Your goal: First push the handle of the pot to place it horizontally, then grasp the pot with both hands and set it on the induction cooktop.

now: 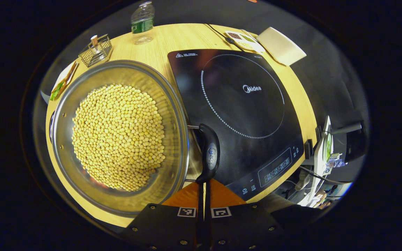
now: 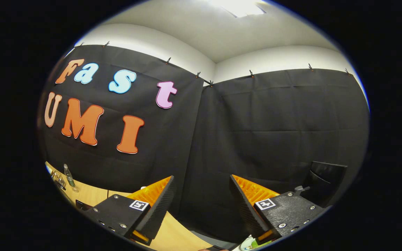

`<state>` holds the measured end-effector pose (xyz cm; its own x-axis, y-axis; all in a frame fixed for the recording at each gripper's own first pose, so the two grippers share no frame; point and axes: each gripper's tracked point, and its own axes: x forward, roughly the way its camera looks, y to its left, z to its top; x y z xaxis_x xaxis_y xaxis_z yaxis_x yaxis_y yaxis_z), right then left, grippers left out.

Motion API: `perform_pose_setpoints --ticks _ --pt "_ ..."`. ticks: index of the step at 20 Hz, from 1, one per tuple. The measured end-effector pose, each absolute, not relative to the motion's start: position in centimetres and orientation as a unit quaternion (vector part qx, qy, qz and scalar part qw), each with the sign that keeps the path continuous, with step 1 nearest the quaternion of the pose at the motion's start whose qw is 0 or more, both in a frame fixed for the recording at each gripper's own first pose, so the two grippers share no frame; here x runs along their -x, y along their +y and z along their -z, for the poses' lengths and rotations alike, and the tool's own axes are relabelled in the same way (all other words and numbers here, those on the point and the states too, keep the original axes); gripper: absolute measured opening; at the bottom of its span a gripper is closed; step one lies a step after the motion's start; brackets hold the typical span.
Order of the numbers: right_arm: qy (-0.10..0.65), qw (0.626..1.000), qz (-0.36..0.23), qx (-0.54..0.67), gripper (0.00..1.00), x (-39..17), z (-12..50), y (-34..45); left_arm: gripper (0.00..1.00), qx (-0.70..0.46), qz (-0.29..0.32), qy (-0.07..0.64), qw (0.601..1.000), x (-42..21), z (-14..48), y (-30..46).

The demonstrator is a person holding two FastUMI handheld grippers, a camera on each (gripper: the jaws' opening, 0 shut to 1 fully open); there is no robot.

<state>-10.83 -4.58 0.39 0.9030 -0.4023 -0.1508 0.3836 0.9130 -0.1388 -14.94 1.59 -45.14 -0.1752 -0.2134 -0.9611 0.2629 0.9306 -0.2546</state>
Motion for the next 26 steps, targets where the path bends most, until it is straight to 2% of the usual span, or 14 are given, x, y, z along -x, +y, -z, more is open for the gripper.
perform_pose_setpoints --ticks 4,8,15,20,26 --pt "0.088 0.975 0.2 0.048 0.95 10.9 -0.3 -4.5 0.01 -0.012 0.161 0.737 0.657 13.3 45.5 2.1" --pt "0.088 0.975 0.199 0.048 0.97 10.8 -0.3 -4.4 0.01 -0.02 0.152 0.728 0.669 11.5 46.0 2.4" --pt "0.099 0.973 0.203 0.052 0.93 11.7 0.0 -4.4 0.01 -0.017 0.138 0.714 0.686 9.4 47.3 2.2" --pt "0.106 0.972 0.205 0.049 0.95 12.1 0.3 -4.3 0.01 -0.015 0.133 0.698 0.703 8.0 48.1 2.0" --pt "0.117 0.976 0.18 0.039 0.95 11.0 1.0 -2.3 0.01 0.0 0.139 0.682 0.718 7.5 47.9 1.8"
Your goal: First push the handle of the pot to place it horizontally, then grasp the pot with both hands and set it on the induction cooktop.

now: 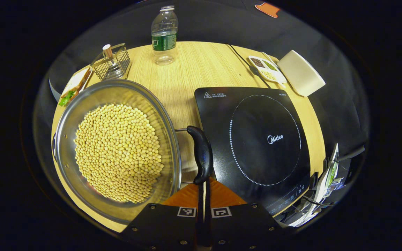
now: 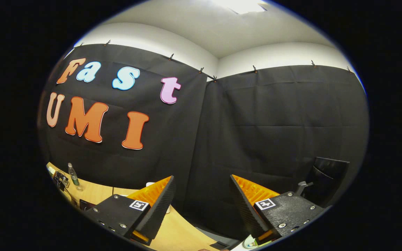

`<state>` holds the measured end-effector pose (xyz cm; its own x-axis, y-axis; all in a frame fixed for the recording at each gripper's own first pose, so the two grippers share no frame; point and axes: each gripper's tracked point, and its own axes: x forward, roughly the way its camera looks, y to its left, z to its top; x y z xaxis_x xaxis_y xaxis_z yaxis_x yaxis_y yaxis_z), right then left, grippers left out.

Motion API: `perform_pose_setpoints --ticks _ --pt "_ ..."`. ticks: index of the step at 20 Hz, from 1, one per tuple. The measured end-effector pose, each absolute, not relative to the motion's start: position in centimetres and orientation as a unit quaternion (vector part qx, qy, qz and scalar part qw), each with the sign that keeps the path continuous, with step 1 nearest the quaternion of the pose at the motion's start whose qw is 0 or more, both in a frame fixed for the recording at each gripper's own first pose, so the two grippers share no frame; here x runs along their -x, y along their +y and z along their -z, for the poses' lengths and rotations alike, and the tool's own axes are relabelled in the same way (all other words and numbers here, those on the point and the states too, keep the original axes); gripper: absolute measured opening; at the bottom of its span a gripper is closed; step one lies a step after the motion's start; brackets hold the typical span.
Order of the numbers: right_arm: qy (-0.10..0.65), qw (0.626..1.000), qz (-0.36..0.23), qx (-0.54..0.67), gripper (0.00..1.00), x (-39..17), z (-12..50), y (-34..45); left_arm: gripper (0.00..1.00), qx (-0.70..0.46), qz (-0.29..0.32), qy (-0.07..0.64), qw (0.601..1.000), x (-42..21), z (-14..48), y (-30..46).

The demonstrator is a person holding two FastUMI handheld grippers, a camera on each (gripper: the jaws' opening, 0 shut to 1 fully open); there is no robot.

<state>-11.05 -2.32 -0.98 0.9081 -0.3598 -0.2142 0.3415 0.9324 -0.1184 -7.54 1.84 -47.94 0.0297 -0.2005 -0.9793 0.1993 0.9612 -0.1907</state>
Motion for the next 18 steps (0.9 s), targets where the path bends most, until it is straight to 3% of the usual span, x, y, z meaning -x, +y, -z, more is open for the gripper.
perform_pose_setpoints --ticks 9,18 --pt "0.153 0.986 0.062 -0.003 0.96 6.4 4.8 8.2 0.02 0.064 0.127 0.63 0.763 8.0 43.6 6.0" --pt "0.234 0.966 -0.111 -0.025 0.95 5.2 10.0 26.6 0.02 0.02 0.029 0.582 0.812 7.3 40.1 19.0"
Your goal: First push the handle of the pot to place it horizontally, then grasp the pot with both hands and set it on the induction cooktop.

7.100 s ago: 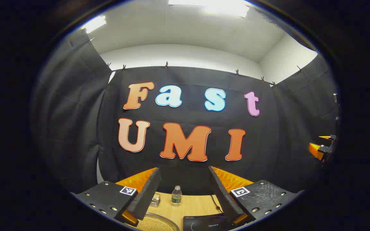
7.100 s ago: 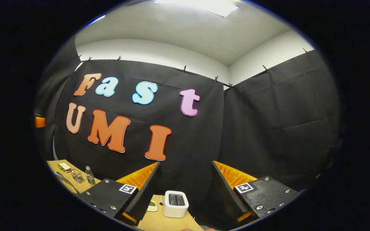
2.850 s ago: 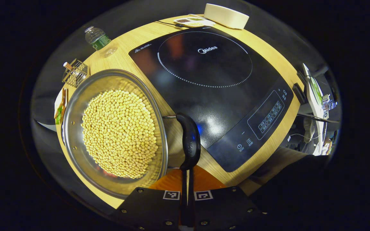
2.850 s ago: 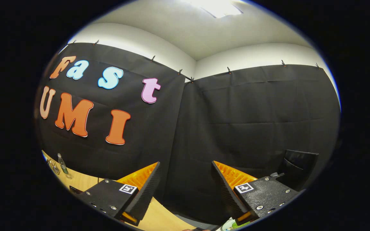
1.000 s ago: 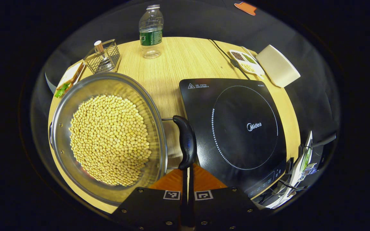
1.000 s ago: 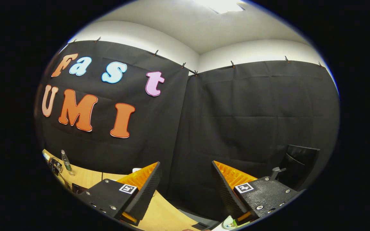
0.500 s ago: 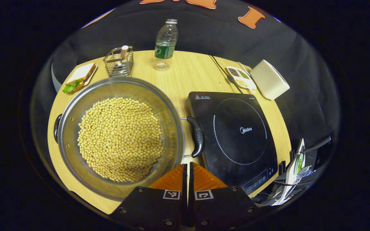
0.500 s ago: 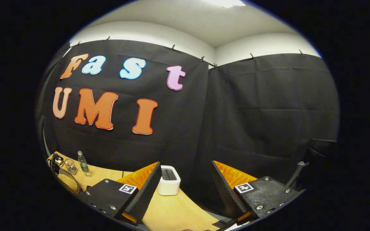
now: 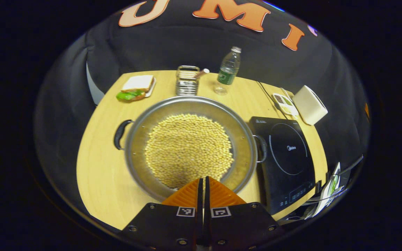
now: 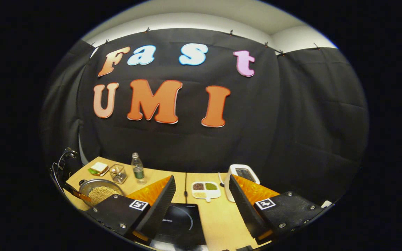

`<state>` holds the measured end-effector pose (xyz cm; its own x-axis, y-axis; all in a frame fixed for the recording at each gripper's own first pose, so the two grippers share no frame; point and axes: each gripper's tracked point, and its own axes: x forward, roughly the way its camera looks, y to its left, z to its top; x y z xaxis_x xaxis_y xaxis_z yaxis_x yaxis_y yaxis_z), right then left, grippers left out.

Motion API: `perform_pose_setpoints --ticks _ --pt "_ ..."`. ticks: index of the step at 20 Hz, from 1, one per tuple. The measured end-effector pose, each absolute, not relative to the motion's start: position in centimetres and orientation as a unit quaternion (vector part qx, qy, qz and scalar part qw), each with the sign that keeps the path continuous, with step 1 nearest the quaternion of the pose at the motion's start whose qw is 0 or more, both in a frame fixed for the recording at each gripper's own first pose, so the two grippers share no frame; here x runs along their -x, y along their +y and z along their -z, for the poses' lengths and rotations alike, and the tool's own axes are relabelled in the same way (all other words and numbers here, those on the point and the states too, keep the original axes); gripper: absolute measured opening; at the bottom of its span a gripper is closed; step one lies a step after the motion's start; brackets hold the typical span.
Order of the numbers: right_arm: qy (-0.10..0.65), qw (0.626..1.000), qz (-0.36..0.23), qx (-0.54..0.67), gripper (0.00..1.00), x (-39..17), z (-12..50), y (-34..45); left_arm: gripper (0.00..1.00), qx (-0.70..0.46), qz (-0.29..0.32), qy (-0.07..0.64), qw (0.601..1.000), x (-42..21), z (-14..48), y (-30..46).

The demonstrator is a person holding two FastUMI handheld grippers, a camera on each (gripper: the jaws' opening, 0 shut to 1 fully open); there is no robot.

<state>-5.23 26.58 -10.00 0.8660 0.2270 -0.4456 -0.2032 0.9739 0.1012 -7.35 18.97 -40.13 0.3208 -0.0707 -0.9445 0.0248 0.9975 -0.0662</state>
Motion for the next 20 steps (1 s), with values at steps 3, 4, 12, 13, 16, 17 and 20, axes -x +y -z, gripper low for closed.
perform_pose_setpoints --ticks 3,4,12,13,16,17,20 --pt "0.267 0.949 -0.163 -0.032 0.96 6.2 12.2 32.9 0.01 0.009 0.01 0.569 0.822 6.9 39.2 22.5" --pt "0.277 0.944 -0.176 -0.03 0.96 6.7 13.1 34.7 0.05 0.008 0.01 0.565 0.825 6.7 39.4 23.3" --pt "0.371 0.896 -0.244 -0.021 0.95 10.3 19.8 46.3 0.84 -0.005 -0.008 0.537 0.844 4.0 39.0 29.8" --pt "0.386 0.889 -0.246 -0.022 0.95 10.6 20.8 47.5 0.83 -0.007 -0.005 0.533 0.846 3.5 39.2 30.3" --pt "0.416 0.874 -0.249 -0.013 0.95 11.3 23.8 50.1 0.83 -0.027 0.018 0.518 0.855 1.8 39.8 31.4" --pt "0.429 0.867 -0.251 -0.013 0.95 11.8 24.8 51.1 0.83 -0.028 0.026 0.514 0.857 1.3 40.0 31.3" --pt "0.468 0.847 -0.252 -0.019 0.95 12.8 27.2 53.2 0.83 -0.033 0.039 0.512 0.857 0.2 41.2 31.5"
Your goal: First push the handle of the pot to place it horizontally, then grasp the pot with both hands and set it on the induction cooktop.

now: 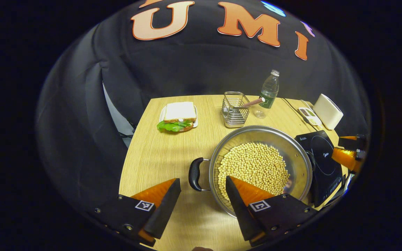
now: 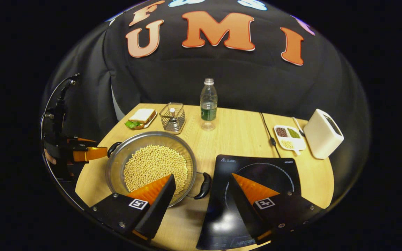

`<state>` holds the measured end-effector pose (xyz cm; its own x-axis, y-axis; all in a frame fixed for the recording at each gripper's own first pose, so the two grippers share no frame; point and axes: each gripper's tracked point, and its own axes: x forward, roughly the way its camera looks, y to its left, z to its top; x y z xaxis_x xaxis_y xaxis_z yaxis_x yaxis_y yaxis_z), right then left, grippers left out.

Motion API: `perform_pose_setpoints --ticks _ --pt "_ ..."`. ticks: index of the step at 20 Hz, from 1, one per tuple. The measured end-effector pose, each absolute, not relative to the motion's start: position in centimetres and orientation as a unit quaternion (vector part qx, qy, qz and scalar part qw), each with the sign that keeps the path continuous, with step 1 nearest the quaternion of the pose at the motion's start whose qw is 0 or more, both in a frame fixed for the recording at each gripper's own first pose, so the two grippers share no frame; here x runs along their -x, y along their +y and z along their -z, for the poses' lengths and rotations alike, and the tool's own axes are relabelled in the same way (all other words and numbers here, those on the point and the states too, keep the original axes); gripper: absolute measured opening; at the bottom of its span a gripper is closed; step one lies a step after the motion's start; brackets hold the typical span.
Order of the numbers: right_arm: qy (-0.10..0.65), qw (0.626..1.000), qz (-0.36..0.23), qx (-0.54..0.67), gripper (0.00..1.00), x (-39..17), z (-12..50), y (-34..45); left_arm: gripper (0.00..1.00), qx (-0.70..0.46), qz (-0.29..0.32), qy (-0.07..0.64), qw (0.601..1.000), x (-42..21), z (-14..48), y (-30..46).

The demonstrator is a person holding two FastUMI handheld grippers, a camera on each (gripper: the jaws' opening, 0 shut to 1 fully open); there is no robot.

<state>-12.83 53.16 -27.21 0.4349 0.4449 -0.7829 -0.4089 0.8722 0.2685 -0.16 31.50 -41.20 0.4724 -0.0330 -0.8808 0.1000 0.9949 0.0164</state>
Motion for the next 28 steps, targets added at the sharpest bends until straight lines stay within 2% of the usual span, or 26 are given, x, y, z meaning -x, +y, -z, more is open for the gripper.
perform_pose_setpoints --ticks 4,10,14,15,16,21,26,28 --pt "0.512 0.826 -0.234 -0.021 0.95 13.5 30.8 54.5 0.83 -0.038 0.039 0.515 0.856 -1.0 42.8 31.8" --pt "0.553 0.799 -0.232 -0.029 0.88 14.2 34.0 56.0 0.83 -0.037 0.041 0.521 0.852 -1.4 44.2 32.4" --pt "0.566 0.795 -0.217 -0.024 0.84 13.8 35.3 56.0 0.83 -0.03 0.053 0.522 0.851 -1.5 45.0 32.0" --pt "0.567 0.795 -0.216 -0.027 0.77 13.7 35.4 56.0 0.84 -0.029 0.055 0.523 0.85 -1.6 45.0 32.1" --pt "0.568 0.793 -0.217 -0.036 0.79 13.5 35.4 56.2 0.84 -0.031 0.054 0.525 0.849 -1.5 45.2 32.0" --pt "0.58 0.779 -0.231 -0.062 0.65 13.3 36.1 57.9 0.84 -0.026 0.046 0.534 0.844 -1.1 46.4 30.8" --pt "0.579 0.782 -0.228 -0.037 0.65 12.9 37.1 58.8 0.83 -0.016 0.037 0.531 0.846 -1.5 47.1 31.6" --pt "0.588 0.777 -0.223 -0.032 0.65 13.0 37.7 59.1 0.84 -0.024 0.015 0.534 0.845 -1.5 47.9 32.6"
